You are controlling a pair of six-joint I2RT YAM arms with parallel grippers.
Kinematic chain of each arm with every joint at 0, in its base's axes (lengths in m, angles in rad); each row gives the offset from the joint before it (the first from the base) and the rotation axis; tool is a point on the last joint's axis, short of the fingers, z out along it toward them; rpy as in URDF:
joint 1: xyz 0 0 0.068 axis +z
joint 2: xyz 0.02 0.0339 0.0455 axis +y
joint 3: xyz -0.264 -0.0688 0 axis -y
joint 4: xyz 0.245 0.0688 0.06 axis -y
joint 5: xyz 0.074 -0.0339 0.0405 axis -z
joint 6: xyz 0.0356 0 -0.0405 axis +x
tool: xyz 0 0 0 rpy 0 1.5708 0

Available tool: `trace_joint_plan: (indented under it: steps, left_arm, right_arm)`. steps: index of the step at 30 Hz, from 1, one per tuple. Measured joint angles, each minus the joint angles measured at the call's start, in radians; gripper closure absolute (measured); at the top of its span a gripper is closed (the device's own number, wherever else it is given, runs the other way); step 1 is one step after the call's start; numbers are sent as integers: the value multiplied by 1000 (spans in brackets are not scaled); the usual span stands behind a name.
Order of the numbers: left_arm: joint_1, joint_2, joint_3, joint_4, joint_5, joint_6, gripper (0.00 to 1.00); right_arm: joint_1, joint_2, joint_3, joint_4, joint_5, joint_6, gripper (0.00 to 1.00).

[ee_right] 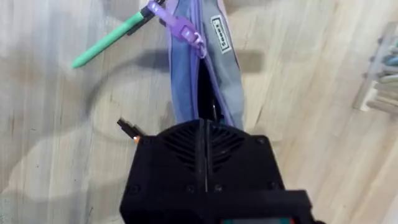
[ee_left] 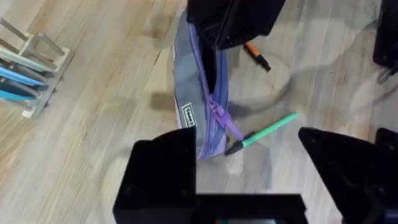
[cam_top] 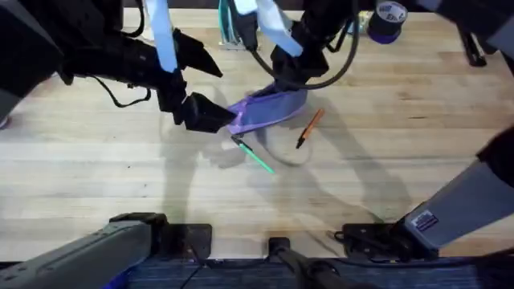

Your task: Unzip the bag, pick up the pens from the table one at a time and place them inside, then zip the bag closed.

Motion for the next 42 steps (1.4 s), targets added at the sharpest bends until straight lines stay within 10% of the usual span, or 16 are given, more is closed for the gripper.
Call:
trace_joint_plan:
  steps: [25,28,33,42]
  left_arm:
    - [0,0,0,0,0,0,6]
    - [0,0,0,0,0,0,8]
    - [0,0,0,0,0,0,8]
    - [0,0,0,0,0,0,8]
  right_arm:
    - [0,173,0,127,-6,0,959]
    - [0,173,0,127,-7,-2,761]
    - [-1,173,0,128,-3,-3,55]
    - [-1,173,0,127,-3,6,6]
